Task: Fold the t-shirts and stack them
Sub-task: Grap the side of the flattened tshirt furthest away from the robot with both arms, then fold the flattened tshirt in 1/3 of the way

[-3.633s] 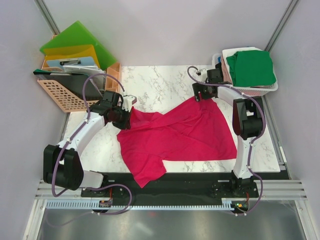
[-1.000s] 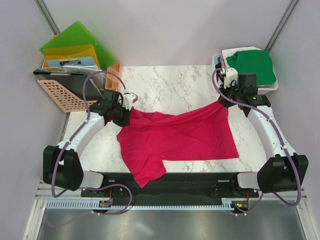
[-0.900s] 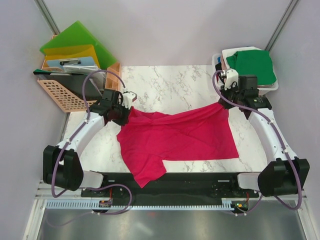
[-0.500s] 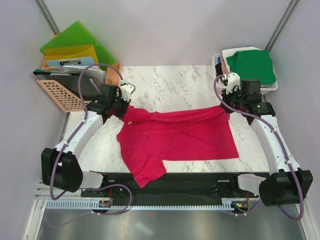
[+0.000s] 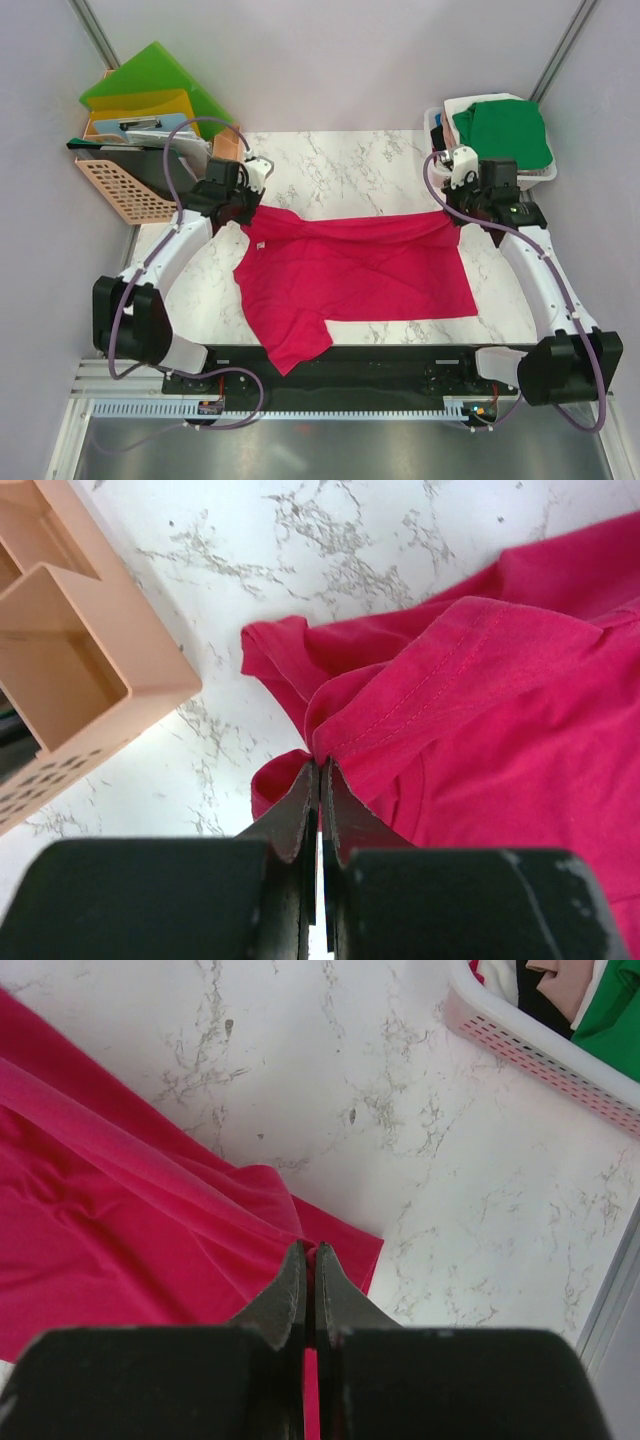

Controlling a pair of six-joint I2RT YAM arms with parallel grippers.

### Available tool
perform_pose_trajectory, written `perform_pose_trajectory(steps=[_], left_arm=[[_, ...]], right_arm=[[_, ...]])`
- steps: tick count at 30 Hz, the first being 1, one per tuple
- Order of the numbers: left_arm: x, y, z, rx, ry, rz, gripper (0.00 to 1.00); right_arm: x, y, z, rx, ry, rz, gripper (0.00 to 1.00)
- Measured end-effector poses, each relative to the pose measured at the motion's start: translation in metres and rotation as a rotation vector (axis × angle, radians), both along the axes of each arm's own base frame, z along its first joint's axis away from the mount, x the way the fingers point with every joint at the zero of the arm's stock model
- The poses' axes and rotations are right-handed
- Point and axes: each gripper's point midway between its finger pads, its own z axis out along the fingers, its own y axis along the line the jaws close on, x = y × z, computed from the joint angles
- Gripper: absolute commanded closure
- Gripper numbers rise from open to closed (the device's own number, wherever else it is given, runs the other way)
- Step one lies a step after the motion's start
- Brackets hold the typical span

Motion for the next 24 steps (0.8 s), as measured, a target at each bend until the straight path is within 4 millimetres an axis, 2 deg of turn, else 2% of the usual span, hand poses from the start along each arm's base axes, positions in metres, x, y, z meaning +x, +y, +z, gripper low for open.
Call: perform_pose_trajectory(steps=[6, 8, 13, 18, 21, 24], left_arm=[[0.032, -0.003, -0.002, 0.021, -0.005, 0.013, 0.98], [0.050, -0.006, 0.001, 0.027, -0.020, 0.020, 0.98], [0.098, -0.012, 0.021, 0.017, -0.069, 0.034, 0.98], [0.143, -0.010, 0.045, 0.004, -0.125, 0.054, 0.98], [0.160, -0.009, 0.052, 0.002, -0.147, 0.060, 0.98], [0.167, -0.010, 0.053, 0.004, -0.147, 0.061, 0.98]], right_arm=[[0.018, -0.003, -0.016, -0.014, 0.018, -0.022, 1.00], [0.025, -0.004, -0.022, -0.016, 0.030, -0.030, 1.00], [0.048, -0.007, -0.031, -0.032, 0.046, -0.056, 1.00], [0.082, -0.009, -0.028, -0.030, 0.024, -0.086, 1.00], [0.100, -0.008, -0.029, -0.024, 0.018, -0.101, 1.00], [0.112, -0.009, -0.034, -0.023, 0.023, -0.112, 1.00]])
